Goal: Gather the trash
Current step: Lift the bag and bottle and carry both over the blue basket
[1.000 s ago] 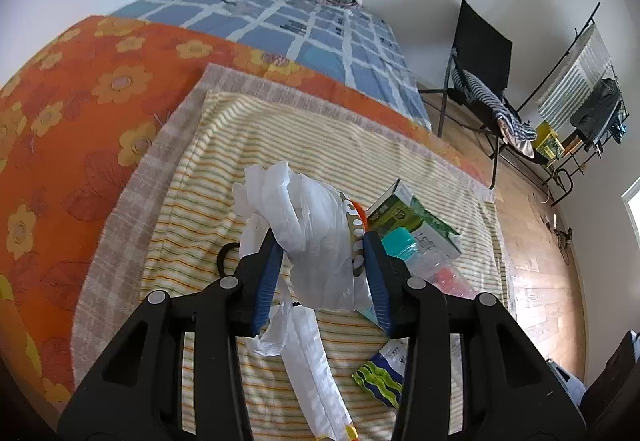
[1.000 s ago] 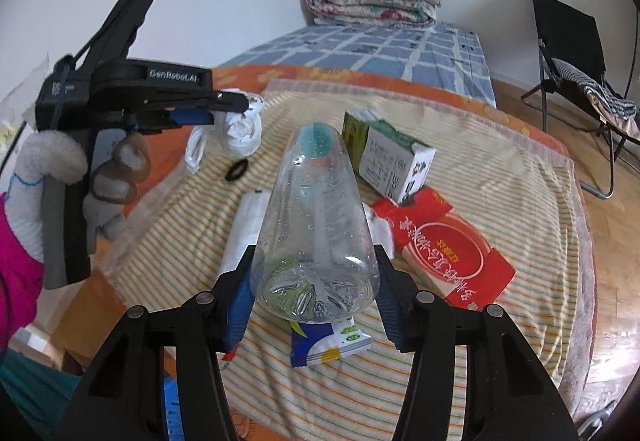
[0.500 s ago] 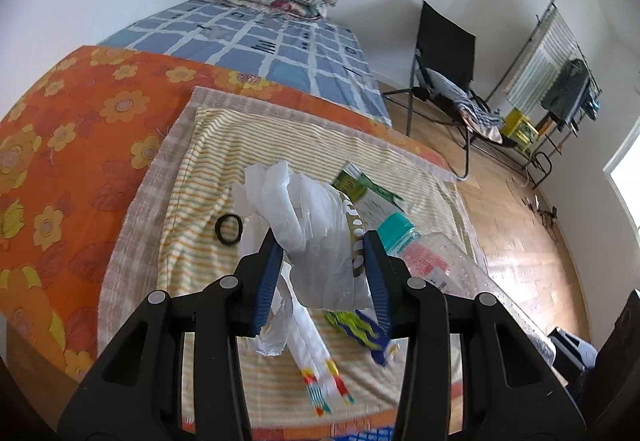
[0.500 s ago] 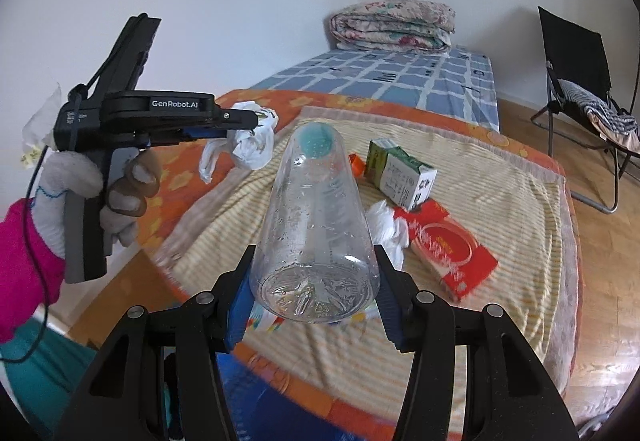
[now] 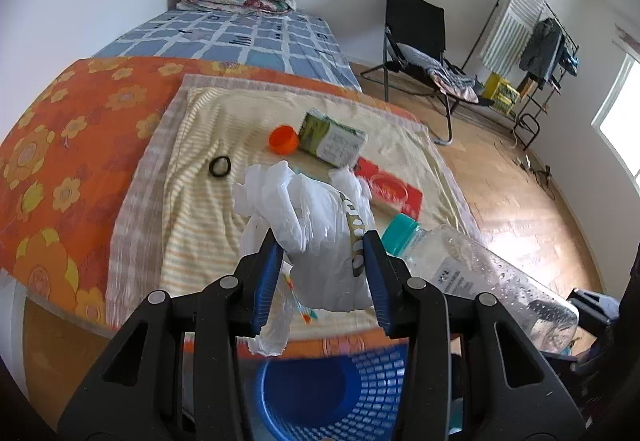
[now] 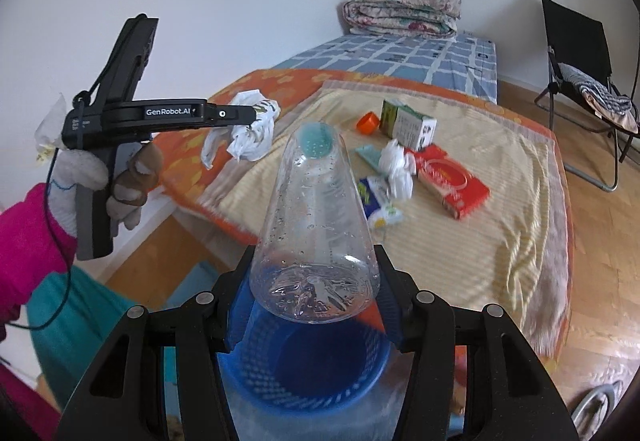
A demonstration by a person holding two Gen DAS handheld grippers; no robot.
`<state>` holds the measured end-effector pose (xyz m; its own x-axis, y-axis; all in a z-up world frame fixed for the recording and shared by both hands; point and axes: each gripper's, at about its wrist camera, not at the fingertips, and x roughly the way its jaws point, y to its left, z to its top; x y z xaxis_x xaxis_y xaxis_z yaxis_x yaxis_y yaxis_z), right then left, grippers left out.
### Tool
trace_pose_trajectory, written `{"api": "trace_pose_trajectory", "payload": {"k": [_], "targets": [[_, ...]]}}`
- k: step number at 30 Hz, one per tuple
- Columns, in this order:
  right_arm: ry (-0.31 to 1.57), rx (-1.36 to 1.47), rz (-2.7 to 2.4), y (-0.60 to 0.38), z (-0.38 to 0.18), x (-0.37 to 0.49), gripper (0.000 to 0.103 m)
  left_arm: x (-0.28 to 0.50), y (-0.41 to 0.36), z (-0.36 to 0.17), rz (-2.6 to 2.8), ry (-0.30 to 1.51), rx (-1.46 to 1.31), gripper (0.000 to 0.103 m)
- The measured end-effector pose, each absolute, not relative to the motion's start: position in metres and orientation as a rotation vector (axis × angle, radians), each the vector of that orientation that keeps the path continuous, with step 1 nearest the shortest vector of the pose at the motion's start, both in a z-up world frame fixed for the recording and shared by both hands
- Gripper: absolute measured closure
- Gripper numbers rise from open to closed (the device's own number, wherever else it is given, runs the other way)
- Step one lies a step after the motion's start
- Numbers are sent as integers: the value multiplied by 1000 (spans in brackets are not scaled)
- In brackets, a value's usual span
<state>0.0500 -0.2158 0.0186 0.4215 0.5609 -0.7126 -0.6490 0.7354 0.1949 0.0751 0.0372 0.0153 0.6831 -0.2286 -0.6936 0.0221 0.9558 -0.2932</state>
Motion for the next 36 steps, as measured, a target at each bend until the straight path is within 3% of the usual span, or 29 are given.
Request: {"api": "trace_pose_trajectory", "payload": {"k": [15,36], "targets": [[986,-130,740,-238,-18,-6,50,24,-4,-30,-200,904,-177,62],[1198,-146,709,-238,-85,-19,50,3,-46,-114,-244,1112,-93,61]]}}
